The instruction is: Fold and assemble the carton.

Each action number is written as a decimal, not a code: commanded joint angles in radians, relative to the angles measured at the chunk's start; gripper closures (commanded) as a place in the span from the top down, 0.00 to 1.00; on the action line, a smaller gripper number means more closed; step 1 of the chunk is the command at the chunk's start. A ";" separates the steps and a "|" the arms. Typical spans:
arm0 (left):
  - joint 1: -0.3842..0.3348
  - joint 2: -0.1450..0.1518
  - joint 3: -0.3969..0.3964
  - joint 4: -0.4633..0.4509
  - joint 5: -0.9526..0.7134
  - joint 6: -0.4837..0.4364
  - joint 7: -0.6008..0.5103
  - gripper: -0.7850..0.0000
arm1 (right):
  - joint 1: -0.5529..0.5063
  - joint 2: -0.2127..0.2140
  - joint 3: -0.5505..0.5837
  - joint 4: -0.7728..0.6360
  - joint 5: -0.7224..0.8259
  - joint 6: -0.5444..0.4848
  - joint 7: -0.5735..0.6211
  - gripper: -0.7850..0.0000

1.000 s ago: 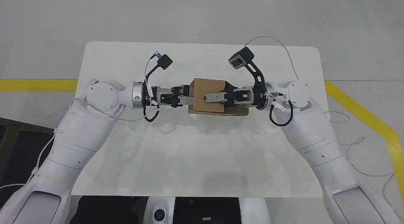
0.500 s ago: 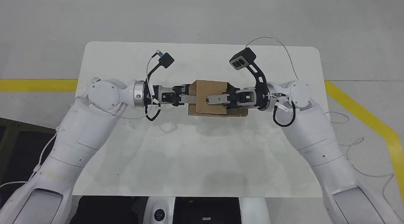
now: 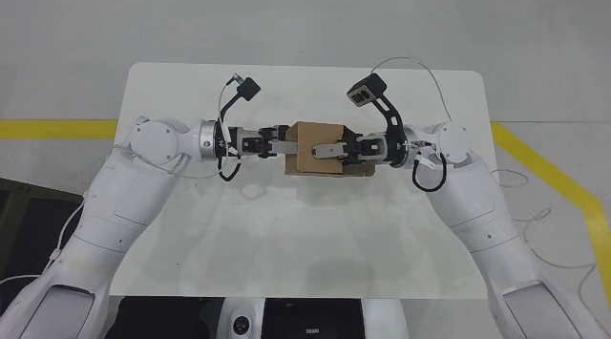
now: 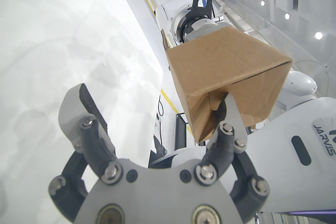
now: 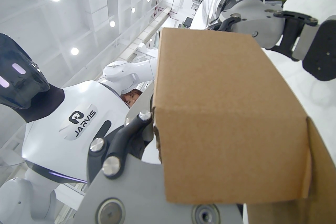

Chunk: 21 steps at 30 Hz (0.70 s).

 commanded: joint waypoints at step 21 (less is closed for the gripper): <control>-0.006 -0.002 -0.015 0.021 -0.010 -0.011 -0.002 1.00 | -0.028 0.003 0.019 -0.041 0.009 0.011 -0.014 0.00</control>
